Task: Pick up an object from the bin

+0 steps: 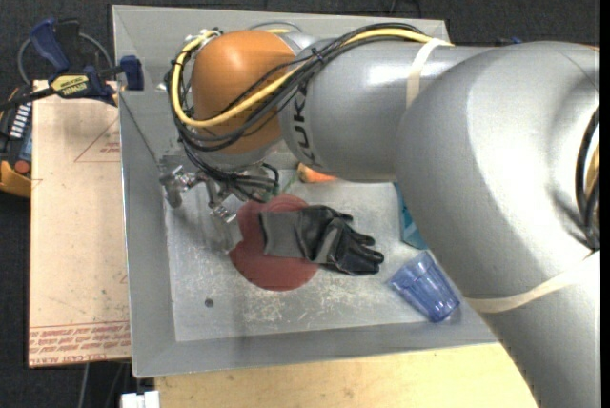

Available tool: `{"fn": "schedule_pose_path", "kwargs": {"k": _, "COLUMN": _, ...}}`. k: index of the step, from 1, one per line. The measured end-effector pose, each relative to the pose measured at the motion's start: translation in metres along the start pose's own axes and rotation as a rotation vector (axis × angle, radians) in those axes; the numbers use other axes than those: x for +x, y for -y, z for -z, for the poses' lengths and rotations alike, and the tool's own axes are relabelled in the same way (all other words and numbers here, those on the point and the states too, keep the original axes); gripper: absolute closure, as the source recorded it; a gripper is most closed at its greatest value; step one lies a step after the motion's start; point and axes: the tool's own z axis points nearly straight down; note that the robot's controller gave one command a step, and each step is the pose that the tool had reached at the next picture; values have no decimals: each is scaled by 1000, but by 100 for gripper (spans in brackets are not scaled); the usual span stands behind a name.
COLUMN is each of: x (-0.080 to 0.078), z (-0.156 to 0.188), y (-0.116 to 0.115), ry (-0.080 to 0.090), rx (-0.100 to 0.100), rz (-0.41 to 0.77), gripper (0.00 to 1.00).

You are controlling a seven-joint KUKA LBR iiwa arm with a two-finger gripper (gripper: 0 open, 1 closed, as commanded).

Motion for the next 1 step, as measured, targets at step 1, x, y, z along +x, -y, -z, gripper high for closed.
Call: {"fn": "schedule_pose_path", "kwargs": {"k": 1, "x": 36, "z": 107, "y": -3, "ry": 5, "rx": -1, "rz": -98, "gripper": 100}}
